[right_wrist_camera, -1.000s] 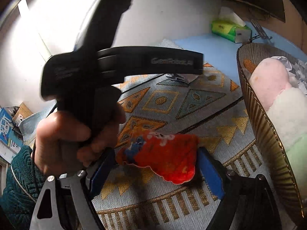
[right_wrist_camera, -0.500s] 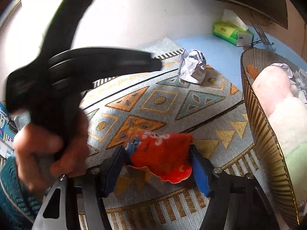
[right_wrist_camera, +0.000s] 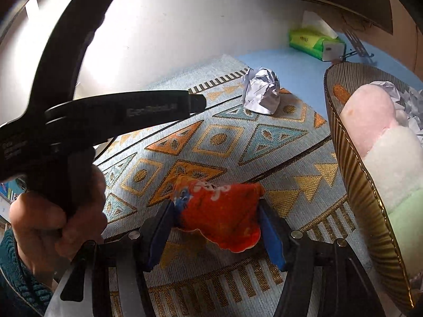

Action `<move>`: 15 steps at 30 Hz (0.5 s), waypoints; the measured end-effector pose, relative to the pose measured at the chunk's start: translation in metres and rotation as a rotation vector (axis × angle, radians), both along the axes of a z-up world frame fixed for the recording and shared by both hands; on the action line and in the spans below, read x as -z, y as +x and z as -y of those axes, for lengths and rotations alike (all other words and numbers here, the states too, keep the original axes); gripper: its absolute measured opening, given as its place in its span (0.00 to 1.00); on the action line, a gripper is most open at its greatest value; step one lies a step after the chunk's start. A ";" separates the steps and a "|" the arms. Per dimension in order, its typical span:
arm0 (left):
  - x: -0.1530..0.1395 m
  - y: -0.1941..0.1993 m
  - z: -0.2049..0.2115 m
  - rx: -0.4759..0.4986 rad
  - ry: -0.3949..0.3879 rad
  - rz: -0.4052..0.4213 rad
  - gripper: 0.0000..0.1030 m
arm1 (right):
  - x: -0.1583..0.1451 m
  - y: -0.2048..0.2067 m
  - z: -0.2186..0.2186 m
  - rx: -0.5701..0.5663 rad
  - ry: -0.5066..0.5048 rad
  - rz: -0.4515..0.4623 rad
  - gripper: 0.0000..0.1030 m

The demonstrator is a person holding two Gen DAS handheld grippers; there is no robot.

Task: Organize objects
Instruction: 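Grasp the last paper ball with the left tool while the right tool grasps the red plush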

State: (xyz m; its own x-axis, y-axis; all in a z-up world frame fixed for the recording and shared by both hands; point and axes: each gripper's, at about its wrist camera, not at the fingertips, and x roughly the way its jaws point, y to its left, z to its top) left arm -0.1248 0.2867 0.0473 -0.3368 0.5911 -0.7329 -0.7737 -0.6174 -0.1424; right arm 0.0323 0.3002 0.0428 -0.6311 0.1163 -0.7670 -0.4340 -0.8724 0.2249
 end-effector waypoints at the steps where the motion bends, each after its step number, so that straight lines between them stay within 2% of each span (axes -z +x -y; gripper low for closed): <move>1: 0.003 -0.001 -0.006 0.020 -0.011 -0.001 0.27 | 0.000 0.000 0.000 -0.001 -0.002 -0.001 0.60; 3: 0.007 -0.005 -0.016 0.067 -0.012 0.009 0.27 | 0.000 0.001 0.000 -0.002 -0.007 -0.005 0.60; 5: 0.010 -0.009 -0.025 0.109 0.001 0.036 0.34 | 0.000 0.001 0.000 -0.001 -0.015 -0.008 0.60; 7: 0.011 -0.013 -0.035 0.133 0.010 0.047 0.55 | 0.000 0.002 0.001 0.000 -0.017 -0.010 0.60; 8: 0.012 -0.014 -0.039 0.160 0.018 0.056 0.62 | 0.000 0.003 0.002 0.000 -0.013 -0.009 0.60; 10: 0.013 -0.013 -0.049 0.224 0.027 0.068 0.88 | 0.000 0.002 0.004 -0.002 -0.003 -0.004 0.61; 12: 0.012 -0.009 -0.059 0.253 0.025 0.032 0.95 | 0.001 0.003 0.005 -0.005 0.000 -0.003 0.62; 15: 0.013 -0.006 -0.076 0.275 0.000 -0.012 0.96 | 0.002 0.006 0.009 0.000 -0.003 -0.006 0.62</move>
State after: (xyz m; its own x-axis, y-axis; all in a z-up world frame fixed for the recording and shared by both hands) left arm -0.1312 0.3631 0.0344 -0.1721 0.6612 -0.7302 -0.9138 -0.3840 -0.1323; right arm 0.0384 0.2916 0.0404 -0.6358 0.1134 -0.7635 -0.4324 -0.8717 0.2305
